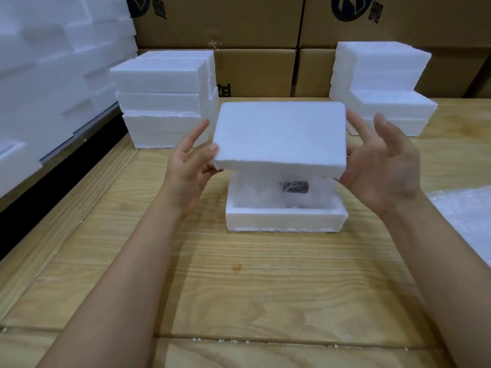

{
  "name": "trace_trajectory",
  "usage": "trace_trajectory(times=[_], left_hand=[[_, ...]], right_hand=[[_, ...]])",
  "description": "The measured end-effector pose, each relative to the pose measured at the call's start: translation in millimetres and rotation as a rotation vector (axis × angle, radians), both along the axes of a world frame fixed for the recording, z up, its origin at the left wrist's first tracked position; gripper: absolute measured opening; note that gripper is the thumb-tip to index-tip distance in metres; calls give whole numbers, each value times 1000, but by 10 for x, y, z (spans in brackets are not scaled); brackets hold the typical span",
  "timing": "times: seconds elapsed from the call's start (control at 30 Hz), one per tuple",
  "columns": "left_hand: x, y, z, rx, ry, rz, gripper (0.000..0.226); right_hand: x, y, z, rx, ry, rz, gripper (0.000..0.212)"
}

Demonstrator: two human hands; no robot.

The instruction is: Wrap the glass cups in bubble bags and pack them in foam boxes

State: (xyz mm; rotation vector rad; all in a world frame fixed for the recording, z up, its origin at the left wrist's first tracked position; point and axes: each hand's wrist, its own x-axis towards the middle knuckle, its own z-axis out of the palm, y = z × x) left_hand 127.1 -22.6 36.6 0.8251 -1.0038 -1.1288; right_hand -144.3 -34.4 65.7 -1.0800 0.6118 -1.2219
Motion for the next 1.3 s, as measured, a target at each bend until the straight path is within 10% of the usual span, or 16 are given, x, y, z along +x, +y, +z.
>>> trace_trajectory(times=[0.27,1.0,1.3], left_hand=[[12,116,118,-67,-231,-263,94],[38,40,-112,10,-313,-301,58],[-5,46,-147,28,-338,-302,44]], right_hand=[[-26,6,4,19,183,-64,22],[78,-100,-172,195,401,-136,10],[113,-24,-265,19,191,-251,12]])
